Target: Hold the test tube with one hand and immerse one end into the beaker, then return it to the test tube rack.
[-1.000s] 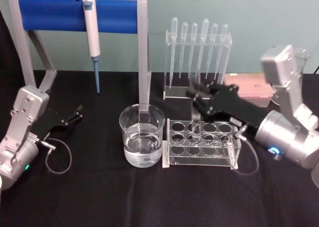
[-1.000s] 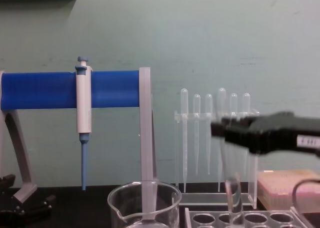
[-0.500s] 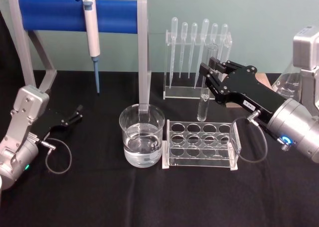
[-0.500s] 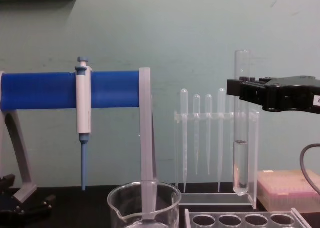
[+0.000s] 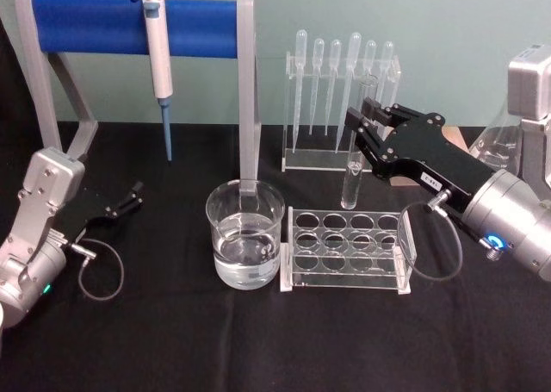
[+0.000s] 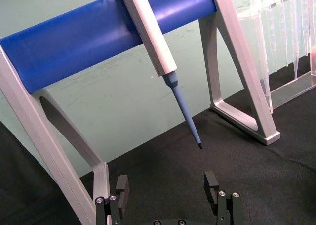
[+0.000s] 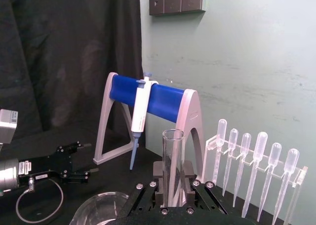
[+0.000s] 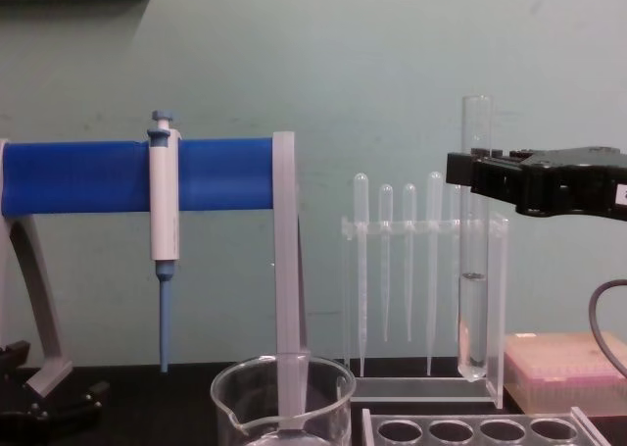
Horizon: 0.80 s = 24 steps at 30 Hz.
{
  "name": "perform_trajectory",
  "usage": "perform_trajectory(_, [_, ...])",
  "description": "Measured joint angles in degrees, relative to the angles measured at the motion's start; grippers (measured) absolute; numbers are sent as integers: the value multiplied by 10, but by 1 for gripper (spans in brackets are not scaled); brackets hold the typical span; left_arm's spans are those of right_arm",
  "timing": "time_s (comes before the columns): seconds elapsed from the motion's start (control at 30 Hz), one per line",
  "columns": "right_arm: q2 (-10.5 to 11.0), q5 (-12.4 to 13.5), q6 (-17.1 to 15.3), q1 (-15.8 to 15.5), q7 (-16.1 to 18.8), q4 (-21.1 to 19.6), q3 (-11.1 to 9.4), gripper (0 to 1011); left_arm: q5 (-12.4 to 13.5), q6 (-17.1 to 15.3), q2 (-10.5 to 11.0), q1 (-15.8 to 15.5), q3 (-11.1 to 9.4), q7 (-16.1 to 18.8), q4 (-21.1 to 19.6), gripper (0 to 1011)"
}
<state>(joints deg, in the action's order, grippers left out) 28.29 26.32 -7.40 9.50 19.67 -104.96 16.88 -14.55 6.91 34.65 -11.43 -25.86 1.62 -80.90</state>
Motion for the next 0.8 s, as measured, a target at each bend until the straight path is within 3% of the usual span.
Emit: perform_trajectory(0.8, [0,-1,1,0,0,0,0,226,0,0,0,0,0,0,0,1000])
